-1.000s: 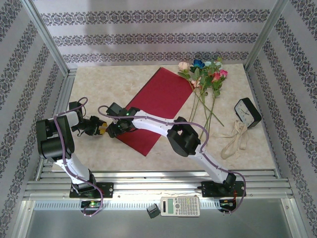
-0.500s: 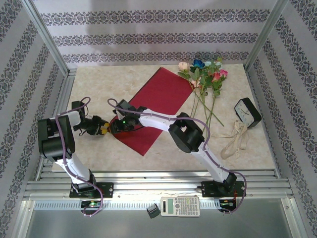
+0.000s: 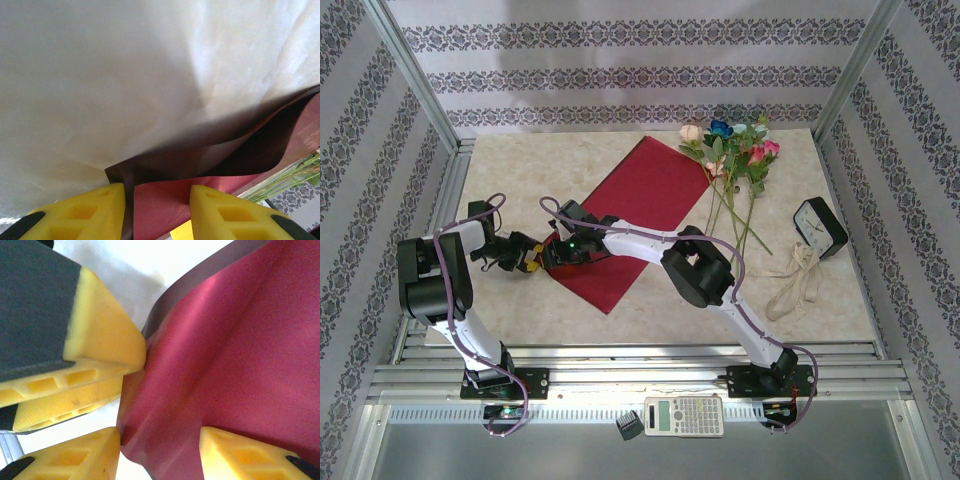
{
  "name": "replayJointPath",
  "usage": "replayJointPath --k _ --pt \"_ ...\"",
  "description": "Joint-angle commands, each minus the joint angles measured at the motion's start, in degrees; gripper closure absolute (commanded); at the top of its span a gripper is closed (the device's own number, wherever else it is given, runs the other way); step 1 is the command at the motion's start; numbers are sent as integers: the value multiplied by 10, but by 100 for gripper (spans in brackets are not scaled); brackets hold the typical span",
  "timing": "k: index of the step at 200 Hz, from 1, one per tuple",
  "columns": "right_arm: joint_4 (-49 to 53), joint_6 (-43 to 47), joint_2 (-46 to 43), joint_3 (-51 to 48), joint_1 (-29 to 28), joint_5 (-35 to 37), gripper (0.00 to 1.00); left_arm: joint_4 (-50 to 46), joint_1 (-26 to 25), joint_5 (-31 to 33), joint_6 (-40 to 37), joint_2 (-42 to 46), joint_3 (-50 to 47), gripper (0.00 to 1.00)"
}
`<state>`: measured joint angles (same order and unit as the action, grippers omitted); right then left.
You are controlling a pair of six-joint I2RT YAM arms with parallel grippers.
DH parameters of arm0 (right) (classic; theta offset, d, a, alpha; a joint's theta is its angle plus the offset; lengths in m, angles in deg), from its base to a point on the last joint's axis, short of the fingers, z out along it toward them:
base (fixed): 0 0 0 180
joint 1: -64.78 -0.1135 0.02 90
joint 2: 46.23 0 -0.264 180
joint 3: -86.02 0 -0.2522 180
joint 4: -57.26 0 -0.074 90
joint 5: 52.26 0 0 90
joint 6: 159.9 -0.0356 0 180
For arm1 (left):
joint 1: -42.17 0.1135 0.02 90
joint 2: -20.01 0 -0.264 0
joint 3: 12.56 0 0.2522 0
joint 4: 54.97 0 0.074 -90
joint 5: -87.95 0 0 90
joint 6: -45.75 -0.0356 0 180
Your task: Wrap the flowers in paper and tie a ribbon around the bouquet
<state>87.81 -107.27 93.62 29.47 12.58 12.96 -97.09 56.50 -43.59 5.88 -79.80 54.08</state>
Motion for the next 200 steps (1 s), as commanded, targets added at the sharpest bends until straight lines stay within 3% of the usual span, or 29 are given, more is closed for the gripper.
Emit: replayJointPath --k 1,35,87,122,138,145,200 --pt "27 2 0 -22 4 2 52 -29 -4 9 1 15 17 59" --pt "26 3 -4 -29 6 2 51 -21 -3 -1 0 2 27 60" --pt "25 3 -5 -34 7 0 51 -16 -4 -14 -2 -4 30 73" --pt "21 1 -7 -35 8 0 51 -24 -4 -18 -11 -3 30 84" --pt "18 -1 -14 -38 9 -1 50 -31 -4 -19 -19 -3 31 96" --pt "14 -1 -22 -42 10 0 50 -34 -4 -20 -24 -2 33 100" --pt "-65 47 -169 -188 10 63 35 -61 -35 -33 -32 41 65 100"
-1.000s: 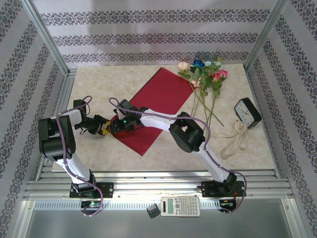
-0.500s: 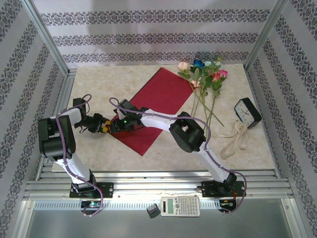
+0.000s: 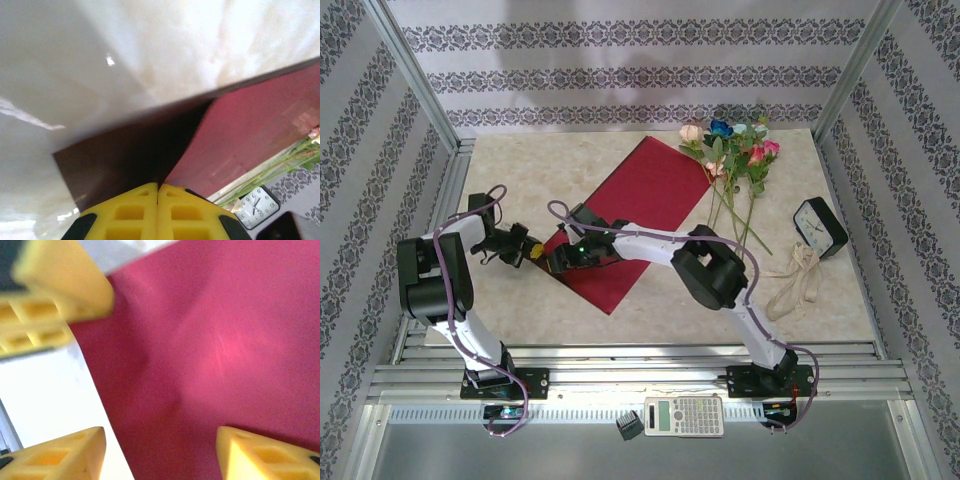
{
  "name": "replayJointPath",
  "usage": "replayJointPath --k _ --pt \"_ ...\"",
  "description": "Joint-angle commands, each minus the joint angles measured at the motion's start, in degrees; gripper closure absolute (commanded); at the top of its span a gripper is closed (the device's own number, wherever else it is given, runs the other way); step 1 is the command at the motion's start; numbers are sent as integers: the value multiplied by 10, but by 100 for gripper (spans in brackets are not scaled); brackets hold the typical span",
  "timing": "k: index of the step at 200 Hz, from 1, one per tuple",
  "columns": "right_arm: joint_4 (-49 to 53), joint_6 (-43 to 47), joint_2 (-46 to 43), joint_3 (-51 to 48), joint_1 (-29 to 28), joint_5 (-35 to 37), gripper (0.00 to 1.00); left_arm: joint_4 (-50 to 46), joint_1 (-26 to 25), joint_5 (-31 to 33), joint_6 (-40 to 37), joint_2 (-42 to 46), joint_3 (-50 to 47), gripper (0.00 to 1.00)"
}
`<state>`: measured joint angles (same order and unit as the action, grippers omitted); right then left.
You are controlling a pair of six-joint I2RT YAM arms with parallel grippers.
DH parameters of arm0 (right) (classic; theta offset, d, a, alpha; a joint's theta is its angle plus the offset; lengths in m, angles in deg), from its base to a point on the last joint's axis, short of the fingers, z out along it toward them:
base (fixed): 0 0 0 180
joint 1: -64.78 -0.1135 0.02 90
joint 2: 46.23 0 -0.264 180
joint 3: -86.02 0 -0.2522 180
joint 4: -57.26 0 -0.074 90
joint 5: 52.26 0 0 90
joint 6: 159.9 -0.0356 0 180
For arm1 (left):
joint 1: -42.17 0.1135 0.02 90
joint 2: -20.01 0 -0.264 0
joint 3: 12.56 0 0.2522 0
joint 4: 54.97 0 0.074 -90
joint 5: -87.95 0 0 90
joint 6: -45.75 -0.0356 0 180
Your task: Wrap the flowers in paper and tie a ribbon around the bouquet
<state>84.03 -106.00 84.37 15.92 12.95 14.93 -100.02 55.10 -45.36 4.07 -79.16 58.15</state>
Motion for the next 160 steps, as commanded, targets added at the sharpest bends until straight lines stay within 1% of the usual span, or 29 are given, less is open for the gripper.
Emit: replayJointPath --k 1,18,42,65,97,118,138,160 --pt "-28 35 -79 -55 6 44 35 -32 -22 -15 -14 36 25 100" --pt "-31 60 -105 -85 4 56 32 -31 -35 -23 -6 48 25 100" --pt "1 100 -111 -77 -10 92 29 -32 -50 -30 2 60 28 100" --pt "32 112 -98 -51 -18 135 27 -32 -58 -34 9 70 34 100" --pt "64 119 -70 -7 -21 160 27 -33 -71 -40 18 76 48 100" --pt "72 122 -57 13 -23 164 29 -27 -79 -44 27 78 51 100" --pt "83 120 -48 28 -26 175 35 -18 -87 -49 35 79 52 100" --pt "97 115 -41 38 -27 199 46 -12 -91 -49 44 84 56 100"
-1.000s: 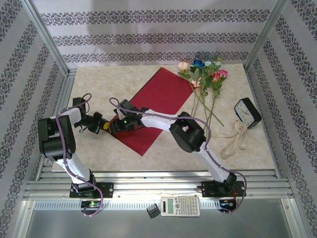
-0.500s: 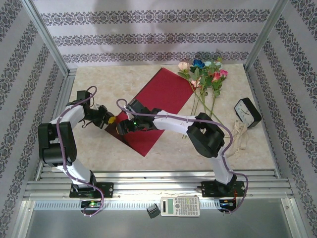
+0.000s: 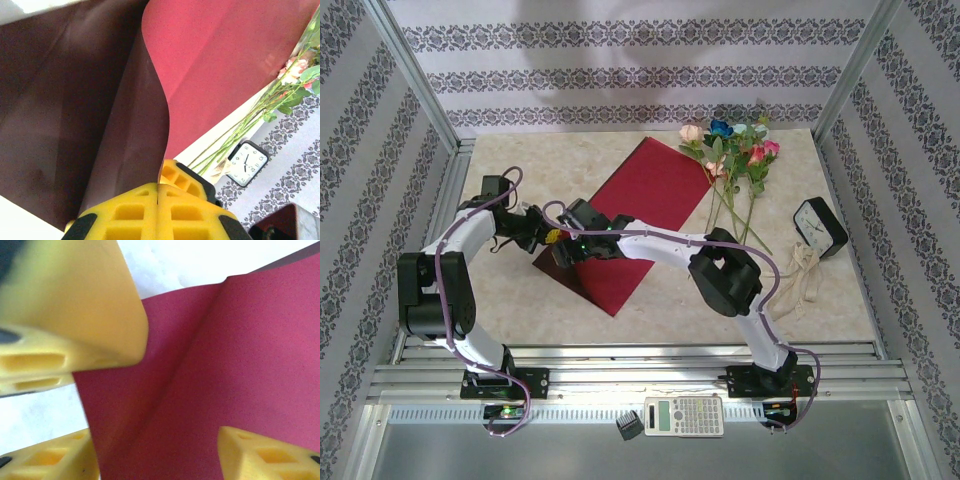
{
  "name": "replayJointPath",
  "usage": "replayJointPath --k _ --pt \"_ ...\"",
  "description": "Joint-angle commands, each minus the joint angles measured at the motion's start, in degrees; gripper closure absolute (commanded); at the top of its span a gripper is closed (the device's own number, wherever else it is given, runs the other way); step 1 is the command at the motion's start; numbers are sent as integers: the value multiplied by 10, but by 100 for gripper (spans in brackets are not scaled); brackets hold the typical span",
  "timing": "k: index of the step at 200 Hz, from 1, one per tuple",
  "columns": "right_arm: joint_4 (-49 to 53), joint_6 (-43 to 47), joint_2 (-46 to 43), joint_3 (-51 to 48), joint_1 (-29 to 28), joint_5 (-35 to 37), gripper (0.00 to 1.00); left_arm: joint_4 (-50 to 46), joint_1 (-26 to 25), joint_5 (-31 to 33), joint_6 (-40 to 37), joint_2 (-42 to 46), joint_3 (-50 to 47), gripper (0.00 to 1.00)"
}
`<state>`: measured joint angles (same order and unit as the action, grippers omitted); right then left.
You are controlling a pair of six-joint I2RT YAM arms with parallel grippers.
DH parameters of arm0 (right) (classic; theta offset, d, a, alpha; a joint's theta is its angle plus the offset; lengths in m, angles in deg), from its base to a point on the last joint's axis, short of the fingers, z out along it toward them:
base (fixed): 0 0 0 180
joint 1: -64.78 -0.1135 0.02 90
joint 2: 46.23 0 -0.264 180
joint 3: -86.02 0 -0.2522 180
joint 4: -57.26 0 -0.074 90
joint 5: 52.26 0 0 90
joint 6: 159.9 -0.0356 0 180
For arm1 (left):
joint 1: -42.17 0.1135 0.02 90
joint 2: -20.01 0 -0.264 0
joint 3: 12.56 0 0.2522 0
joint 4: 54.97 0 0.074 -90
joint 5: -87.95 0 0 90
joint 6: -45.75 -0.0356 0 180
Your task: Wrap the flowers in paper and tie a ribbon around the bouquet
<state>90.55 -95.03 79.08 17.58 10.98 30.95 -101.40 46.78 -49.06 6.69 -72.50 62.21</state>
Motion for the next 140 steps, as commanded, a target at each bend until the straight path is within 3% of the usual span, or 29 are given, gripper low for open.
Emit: replayJointPath --k 1,22,48,68,85,98,116,140 --pt "32 5 12 21 -7 40 47 1 -9 -13 18 17 15 100" --pt "37 1 8 18 -6 60 61 1 -11 -15 22 21 22 100" --pt "29 -9 -10 1 -6 75 100 3 -12 -18 27 25 25 100" --pt "15 -26 -32 -20 -1 76 100 3 -12 -16 30 29 29 100" --pt "-3 -45 -58 -44 5 70 100 -20 -13 8 23 40 43 65" --pt "-19 -61 -80 -68 11 66 100 -52 -13 42 11 53 55 50" --pt "-47 -88 -111 -107 23 51 100 -74 -13 78 12 69 49 49" --pt "-85 -125 -155 -163 35 41 100 -64 -13 97 31 80 9 59"
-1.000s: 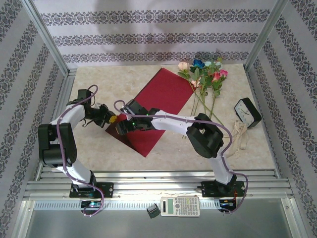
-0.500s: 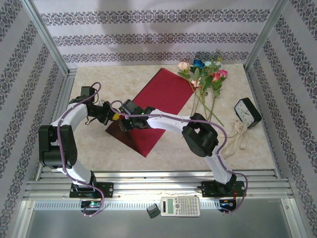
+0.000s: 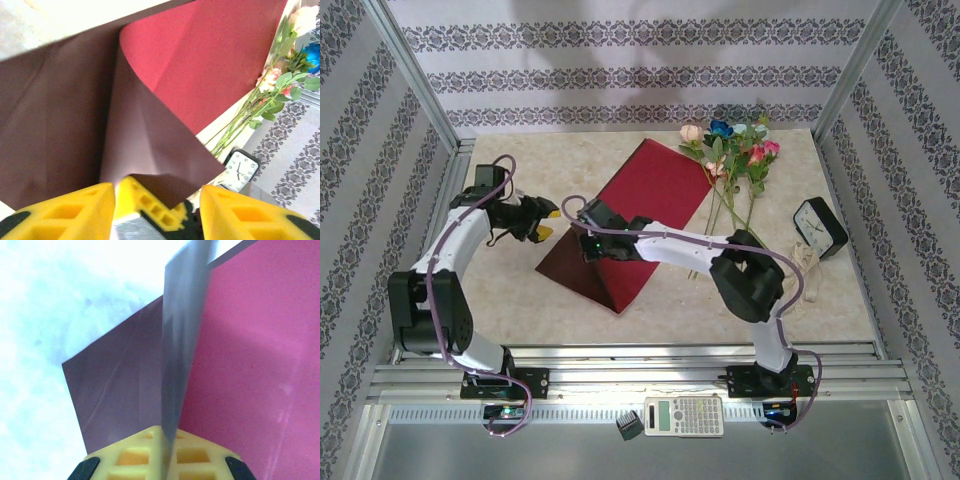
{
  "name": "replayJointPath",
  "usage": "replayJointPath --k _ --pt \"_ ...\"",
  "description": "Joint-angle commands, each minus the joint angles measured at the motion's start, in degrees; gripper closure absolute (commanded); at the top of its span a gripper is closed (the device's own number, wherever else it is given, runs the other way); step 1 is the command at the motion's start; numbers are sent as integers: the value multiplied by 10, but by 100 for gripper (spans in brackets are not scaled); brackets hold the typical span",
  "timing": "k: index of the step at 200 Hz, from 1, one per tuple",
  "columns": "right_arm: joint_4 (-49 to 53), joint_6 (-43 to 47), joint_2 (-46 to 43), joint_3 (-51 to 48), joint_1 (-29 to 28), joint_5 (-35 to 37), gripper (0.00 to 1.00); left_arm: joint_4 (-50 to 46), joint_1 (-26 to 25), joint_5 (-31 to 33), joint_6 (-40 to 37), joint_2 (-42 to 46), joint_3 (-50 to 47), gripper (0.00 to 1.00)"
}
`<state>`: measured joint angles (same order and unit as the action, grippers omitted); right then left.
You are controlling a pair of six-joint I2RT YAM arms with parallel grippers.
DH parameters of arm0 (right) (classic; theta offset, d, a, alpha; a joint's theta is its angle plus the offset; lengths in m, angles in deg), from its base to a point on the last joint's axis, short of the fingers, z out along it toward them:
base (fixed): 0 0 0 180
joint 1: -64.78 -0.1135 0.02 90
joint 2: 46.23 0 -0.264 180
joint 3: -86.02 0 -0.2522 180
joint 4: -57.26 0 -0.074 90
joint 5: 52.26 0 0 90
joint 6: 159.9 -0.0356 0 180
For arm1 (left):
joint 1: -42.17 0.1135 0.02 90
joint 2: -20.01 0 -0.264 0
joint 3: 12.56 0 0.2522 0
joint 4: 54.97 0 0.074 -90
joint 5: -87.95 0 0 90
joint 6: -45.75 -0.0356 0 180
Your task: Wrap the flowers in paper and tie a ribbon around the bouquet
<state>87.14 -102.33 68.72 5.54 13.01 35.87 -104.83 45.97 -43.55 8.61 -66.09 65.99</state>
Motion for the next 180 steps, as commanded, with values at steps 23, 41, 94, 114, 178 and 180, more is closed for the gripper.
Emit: replayJointPath --k 23,41,94,114,178,180 --pt "-78 -82 -88 -91 23 -8 100 7 -25 38 39 11 -68 76" --pt "-107 -104 -114 -127 29 -7 100 51 -65 21 66 -15 -90 82" --pt "-143 -133 -176 -213 29 24 100 147 -158 37 115 -127 -85 85" --pt "-177 -145 -224 -280 25 64 100 138 -173 57 105 -164 -77 86" --pt "-190 -180 -420 -502 -46 256 100 141 -180 99 97 -206 -101 92" --pt "-185 -186 -427 -507 -49 262 100 141 -180 101 97 -207 -102 92"
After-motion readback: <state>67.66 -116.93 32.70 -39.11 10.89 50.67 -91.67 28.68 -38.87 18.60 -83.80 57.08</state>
